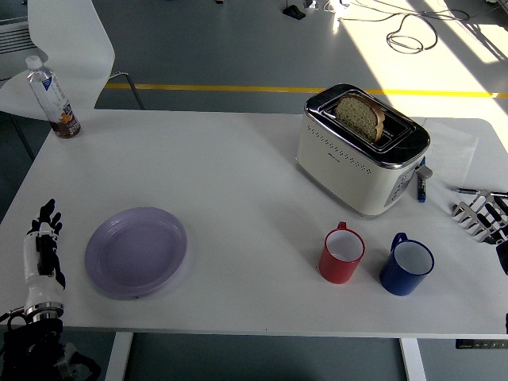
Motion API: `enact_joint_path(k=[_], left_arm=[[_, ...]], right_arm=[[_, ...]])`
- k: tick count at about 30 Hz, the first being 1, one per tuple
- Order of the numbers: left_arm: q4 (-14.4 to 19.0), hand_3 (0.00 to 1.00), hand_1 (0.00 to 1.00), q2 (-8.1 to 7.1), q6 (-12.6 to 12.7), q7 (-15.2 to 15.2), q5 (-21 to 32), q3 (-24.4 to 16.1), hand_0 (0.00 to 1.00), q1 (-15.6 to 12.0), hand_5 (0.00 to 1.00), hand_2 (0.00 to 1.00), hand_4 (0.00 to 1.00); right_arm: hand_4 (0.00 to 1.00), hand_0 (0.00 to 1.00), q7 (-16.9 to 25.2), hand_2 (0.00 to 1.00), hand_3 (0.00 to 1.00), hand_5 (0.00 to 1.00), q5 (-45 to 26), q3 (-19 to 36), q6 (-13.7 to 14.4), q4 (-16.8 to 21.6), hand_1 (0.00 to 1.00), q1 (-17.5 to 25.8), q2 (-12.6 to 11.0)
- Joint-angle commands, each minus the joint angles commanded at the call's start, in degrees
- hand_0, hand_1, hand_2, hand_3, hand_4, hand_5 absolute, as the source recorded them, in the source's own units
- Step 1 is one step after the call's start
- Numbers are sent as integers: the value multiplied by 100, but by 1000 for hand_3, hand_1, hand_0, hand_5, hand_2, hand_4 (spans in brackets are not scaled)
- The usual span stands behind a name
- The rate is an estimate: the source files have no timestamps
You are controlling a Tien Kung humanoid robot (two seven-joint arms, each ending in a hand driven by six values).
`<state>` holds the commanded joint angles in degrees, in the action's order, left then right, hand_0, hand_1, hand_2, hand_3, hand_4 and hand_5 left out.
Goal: Push plate across desktop,pick up the break from the machine,place the break in the plate
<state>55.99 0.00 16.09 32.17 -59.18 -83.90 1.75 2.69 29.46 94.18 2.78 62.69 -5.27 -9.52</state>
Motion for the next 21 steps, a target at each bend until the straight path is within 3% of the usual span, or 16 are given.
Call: enact_joint_path(k=[21], left_arm=[[-293,859,916,0,-132,-126,96,321,911,34,998,966,579]], right_arm=[[651,680,7,683,685,570,-8,-1,3,4,660,83,6]])
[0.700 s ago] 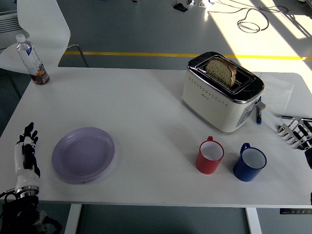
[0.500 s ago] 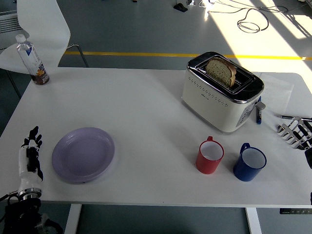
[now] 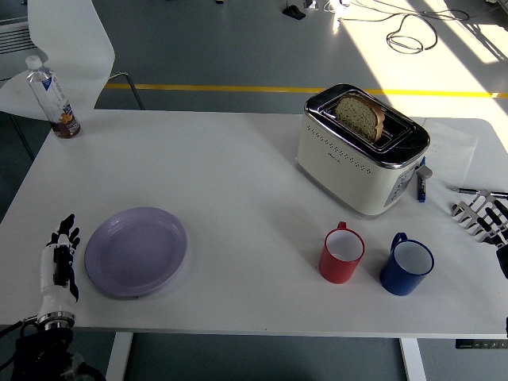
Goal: Push plate across desktop,pick up the break from the machine,place the break in the plate
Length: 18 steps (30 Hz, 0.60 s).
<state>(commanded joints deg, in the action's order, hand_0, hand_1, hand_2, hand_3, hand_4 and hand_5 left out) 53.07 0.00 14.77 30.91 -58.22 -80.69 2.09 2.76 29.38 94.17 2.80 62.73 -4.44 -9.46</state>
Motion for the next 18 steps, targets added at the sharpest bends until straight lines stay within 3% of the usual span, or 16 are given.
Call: enact_joint_path(k=[18], left_arm=[[-58,854,907,0,-111,-69,34,233,903,150,998,962,576]], right_arm=[[650,678,5,682,686,569,-4,3,4,-7,659,-69,19]])
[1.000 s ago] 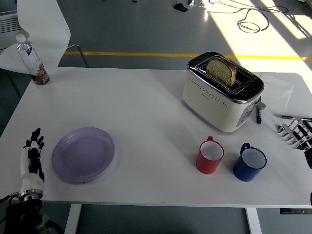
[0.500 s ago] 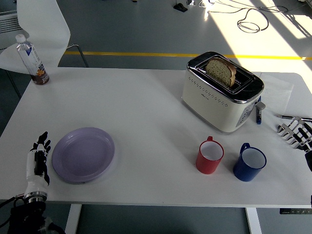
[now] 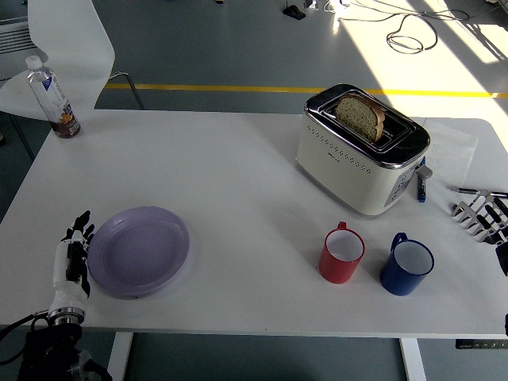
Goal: Push plate across desktop,pick up the break from the machine,place the break in the plate
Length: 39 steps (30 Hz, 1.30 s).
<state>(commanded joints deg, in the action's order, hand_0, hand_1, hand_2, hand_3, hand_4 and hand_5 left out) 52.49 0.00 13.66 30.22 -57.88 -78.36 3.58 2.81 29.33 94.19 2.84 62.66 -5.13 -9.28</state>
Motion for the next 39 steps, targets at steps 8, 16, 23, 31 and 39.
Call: enact_joint_path(k=[8,16,23,31,39], left_arm=[[-22,850,906,0,-56,-21,57,134,901,43,998,960,575],[180,849,902,0,-119,-36,244,305,898,37,998,958,575],[287,842,895,0,-205,-65,358,398,893,33,998,951,574],[304,837,890,0,-240,-104,394,424,885,23,998,947,572],[344,839,891,0,-35,-9,370,392,881,-23,998,946,571]], right_arm=[[650,678,2,682,685,568,2,-4,6,0,660,-13,5],[650,678,5,682,685,568,-4,-3,7,2,659,-23,14],[651,679,7,682,685,568,-3,7,7,6,660,-28,16],[650,680,11,682,685,569,-6,32,13,8,660,-21,11],[649,680,14,682,685,570,-9,25,15,3,661,-22,9]])
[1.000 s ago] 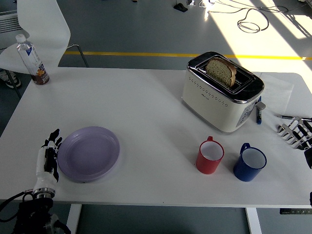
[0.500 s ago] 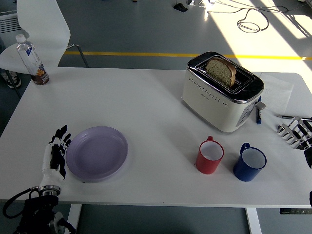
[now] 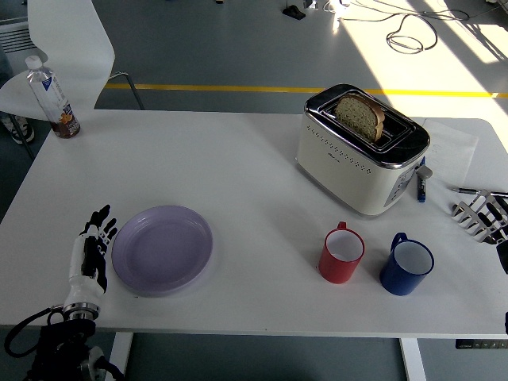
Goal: Push plate across desktop,pick up the break from the machine,place the break in the plate
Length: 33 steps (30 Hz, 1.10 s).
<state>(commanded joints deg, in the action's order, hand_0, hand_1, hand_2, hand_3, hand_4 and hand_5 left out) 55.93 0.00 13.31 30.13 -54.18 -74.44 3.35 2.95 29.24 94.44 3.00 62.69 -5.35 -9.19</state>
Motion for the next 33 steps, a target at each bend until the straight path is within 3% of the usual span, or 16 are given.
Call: enact_joint_path(k=[9,18,33], left_arm=[[-17,839,895,0,122,86,46,-20,887,-29,998,948,573],[-156,839,895,0,-167,-149,-6,25,887,10,998,948,572],[-79,834,885,0,-334,-180,73,360,877,-3,998,941,570]], right_arm=[[647,681,4,683,685,572,-4,-16,-3,-1,661,3,5],[646,683,6,684,684,576,-9,-11,4,-5,661,18,3],[646,683,12,684,684,583,-11,-19,4,-6,662,76,-4]])
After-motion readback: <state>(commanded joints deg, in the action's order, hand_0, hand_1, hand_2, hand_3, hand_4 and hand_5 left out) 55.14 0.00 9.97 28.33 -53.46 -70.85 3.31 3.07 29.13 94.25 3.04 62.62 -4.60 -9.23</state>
